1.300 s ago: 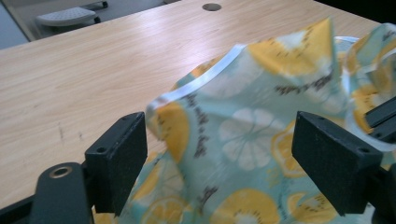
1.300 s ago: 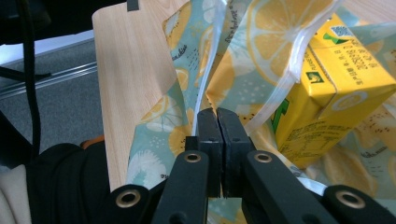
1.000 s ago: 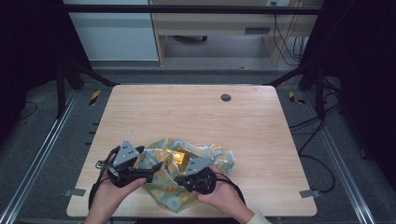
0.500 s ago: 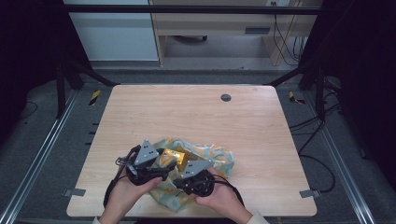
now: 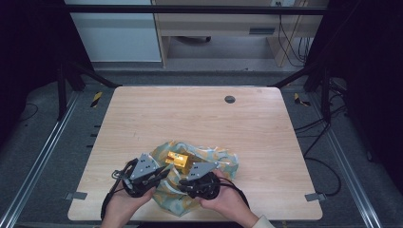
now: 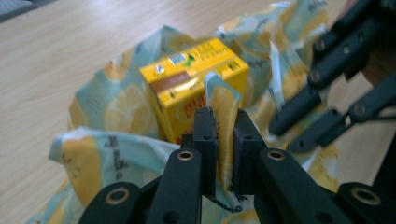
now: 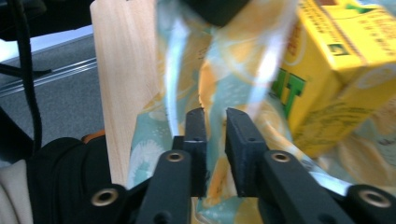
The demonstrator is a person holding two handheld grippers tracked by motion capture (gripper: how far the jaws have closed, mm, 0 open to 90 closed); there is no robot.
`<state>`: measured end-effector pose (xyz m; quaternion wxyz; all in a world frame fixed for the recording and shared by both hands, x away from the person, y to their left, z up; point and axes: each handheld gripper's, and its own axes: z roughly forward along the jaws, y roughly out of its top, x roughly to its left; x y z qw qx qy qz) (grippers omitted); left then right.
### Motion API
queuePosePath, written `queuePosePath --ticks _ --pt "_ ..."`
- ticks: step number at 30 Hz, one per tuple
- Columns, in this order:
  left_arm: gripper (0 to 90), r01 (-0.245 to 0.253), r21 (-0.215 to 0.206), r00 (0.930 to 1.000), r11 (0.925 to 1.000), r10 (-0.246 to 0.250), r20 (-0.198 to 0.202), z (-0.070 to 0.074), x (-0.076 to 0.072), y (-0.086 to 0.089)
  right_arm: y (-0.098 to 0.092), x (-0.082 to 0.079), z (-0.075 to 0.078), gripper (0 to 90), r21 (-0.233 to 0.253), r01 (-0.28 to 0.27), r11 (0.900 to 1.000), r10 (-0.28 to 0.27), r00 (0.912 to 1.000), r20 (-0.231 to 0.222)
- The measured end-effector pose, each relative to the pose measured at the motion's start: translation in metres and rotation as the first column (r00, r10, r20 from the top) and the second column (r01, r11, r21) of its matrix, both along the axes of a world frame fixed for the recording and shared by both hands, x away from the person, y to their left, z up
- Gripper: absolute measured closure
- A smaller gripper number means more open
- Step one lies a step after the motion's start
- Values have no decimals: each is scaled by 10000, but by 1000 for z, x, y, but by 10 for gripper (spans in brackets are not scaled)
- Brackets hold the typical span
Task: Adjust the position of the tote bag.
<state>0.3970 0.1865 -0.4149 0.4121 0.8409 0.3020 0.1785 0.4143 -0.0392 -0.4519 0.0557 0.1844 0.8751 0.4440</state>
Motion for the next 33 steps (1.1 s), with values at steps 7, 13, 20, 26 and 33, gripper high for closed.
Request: queuePosePath --ticks 7,13,20,26,33 --pt "853 241 317 9992 9992 -230 -335 -16 -8 10 -14 0 12 622 116 404 9991 -405 9991 139" --pt "857 350 558 9972 9978 -312 -673 -29 -12 13 -29 5 24 565 -49 693 9976 -691 9971 316" --pt "860 522 808 9950 9954 -449 -894 -38 -10 9 -53 23 42 561 -295 1631 9862 -1607 9845 709" --pt "866 596 924 9940 9939 -506 -972 -42 -8 9 -49 46 53 563 -821 1809 9801 -1739 9811 853" --pt "866 610 970 9932 9934 -507 -1051 -44 -7 9 -38 73 52 591 -1497 1693 9741 -1609 9847 661"
